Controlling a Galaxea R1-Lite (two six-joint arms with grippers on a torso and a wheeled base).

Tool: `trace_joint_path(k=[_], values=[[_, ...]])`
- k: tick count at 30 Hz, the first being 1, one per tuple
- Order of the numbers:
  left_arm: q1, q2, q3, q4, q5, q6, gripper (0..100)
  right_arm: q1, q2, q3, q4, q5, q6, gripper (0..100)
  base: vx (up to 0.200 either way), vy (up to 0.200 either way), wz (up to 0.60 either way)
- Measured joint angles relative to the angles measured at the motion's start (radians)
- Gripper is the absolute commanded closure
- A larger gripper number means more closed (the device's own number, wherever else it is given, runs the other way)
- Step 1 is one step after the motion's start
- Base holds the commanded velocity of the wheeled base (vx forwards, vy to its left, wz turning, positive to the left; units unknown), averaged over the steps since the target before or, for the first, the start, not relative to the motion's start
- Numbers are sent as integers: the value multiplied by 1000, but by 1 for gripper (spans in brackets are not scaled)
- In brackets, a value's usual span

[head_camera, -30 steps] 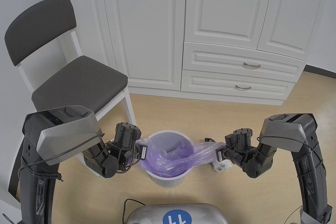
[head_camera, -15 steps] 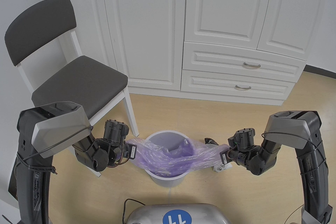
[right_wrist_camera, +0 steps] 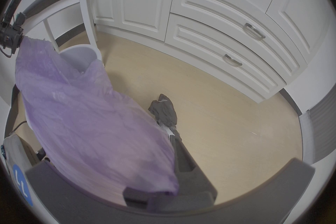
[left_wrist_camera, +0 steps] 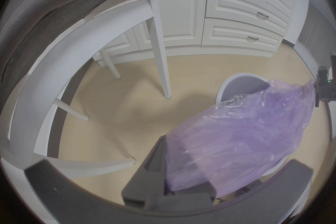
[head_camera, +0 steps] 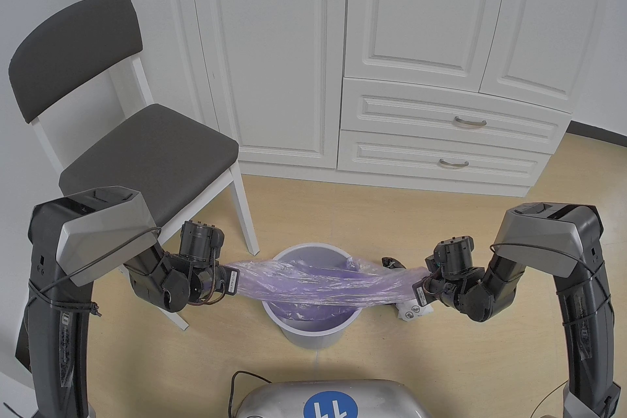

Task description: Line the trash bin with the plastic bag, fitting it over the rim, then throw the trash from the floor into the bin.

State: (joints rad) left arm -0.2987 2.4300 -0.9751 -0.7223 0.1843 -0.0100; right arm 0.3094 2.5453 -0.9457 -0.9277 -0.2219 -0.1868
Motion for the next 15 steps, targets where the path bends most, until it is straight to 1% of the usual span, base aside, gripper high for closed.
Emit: trace_joint_path(k=[4,6,8,11,15], values=[[4,4,-1,1,-1,1,100,3,-4,-7,10,-62,-5,100,0,0,0],[5,6,-1,1,-1,1,100,7,-11,-7,11,-88,-25,100,0,0,0],[6,7,-2,1,-1,1,100,7,-18,-3,11,-109,-54,100,0,0,0],[6,8,-3,1,-1,1,100,12,-36,20,11,-164,-104,100,0,0,0],[8,9,-2,0,-1,1,100,20,-61,57,6,-181,-165,100,0,0,0]])
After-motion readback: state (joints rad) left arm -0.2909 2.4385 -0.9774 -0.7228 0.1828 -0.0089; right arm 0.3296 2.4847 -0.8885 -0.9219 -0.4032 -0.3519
